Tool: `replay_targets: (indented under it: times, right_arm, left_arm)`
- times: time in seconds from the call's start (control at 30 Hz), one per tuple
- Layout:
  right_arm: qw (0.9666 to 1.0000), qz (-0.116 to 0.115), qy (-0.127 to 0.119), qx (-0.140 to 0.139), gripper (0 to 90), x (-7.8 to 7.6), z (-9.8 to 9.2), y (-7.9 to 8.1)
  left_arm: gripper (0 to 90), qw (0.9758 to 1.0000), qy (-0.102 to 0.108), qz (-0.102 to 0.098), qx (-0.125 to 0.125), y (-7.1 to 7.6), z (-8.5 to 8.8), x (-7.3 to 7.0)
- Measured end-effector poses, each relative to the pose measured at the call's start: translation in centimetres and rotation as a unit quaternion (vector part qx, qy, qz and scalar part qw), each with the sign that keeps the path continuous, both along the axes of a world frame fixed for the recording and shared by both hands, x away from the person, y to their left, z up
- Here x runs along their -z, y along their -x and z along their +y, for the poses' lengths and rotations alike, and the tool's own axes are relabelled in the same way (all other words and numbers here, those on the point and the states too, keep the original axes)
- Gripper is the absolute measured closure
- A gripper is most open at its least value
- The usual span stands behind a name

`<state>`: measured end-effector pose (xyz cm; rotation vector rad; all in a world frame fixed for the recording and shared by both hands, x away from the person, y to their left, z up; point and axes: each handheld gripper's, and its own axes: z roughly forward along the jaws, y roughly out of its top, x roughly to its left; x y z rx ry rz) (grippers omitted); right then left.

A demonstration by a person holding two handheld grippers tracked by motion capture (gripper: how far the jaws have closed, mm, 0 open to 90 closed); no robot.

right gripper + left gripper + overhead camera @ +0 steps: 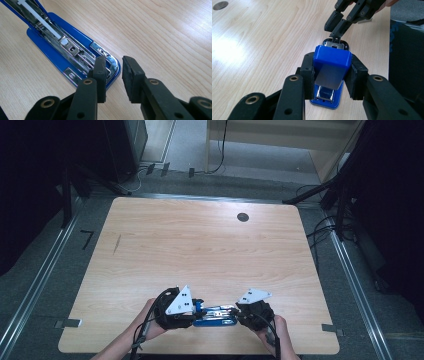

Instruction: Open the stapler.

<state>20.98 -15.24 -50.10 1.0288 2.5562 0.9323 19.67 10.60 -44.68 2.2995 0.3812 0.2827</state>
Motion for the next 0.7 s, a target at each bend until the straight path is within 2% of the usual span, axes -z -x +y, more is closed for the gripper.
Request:
replay_targets:
  times: [0.07,0.1,0.2,0.23,0.5,0.53,0.57,0.6,0.63,0.7]
  right_arm:
    - [1.0000,0.000,0.000,0.000,74.6,0.0,0.0,0.0]
    - [1.0000,0.001,0.001,0.001,74.8,0.0,0.0,0.1]
    - [1.0000,0.001,0.000,-0.001,74.8,0.0,0.0,0.1]
    - [1.0000,0.001,0.000,-0.001,74.8,0.0,0.0,0.1]
    - [1.0000,0.004,-0.002,0.000,74.8,0.0,0.0,-0.1]
    - [1.0000,0.005,-0.006,0.000,74.6,0.1,-0.1,-0.2]
    - [0.9997,0.015,-0.017,0.005,71.9,0.1,-0.4,-0.3]
    - [0.9997,0.015,-0.017,0.005,71.9,0.1,-0.4,-0.3]
    - [0.9989,0.026,-0.038,0.009,69.6,0.4,-0.9,-0.6]
    - [0.9980,0.035,-0.050,0.017,69.1,0.4,-1.1,-0.8]
  left_arm:
    - [65.2,1.0000,0.002,0.002,-0.003,0.0,0.1,0.0]
    - [65.0,1.0000,-0.009,-0.001,0.001,0.1,0.4,0.0]
    - [64.6,0.9999,-0.008,0.004,-0.006,0.4,1.3,0.2]
    - [64.4,0.9999,-0.015,0.003,-0.006,0.4,1.7,0.2]
    - [64.1,0.9999,-0.007,0.006,-0.008,0.3,2.1,0.5]
    - [64.0,0.9999,-0.009,0.007,-0.007,0.3,2.1,0.5]
    - [64.1,0.9999,-0.008,0.008,-0.005,0.2,2.1,0.5]
    - [64.1,0.9999,-0.009,0.009,-0.005,0.2,2.1,0.4]
    - [64.1,0.9999,-0.010,0.009,-0.003,0.1,2.0,0.4]
    - [64.1,0.9999,-0.011,0.010,-0.005,0.1,1.9,0.3]
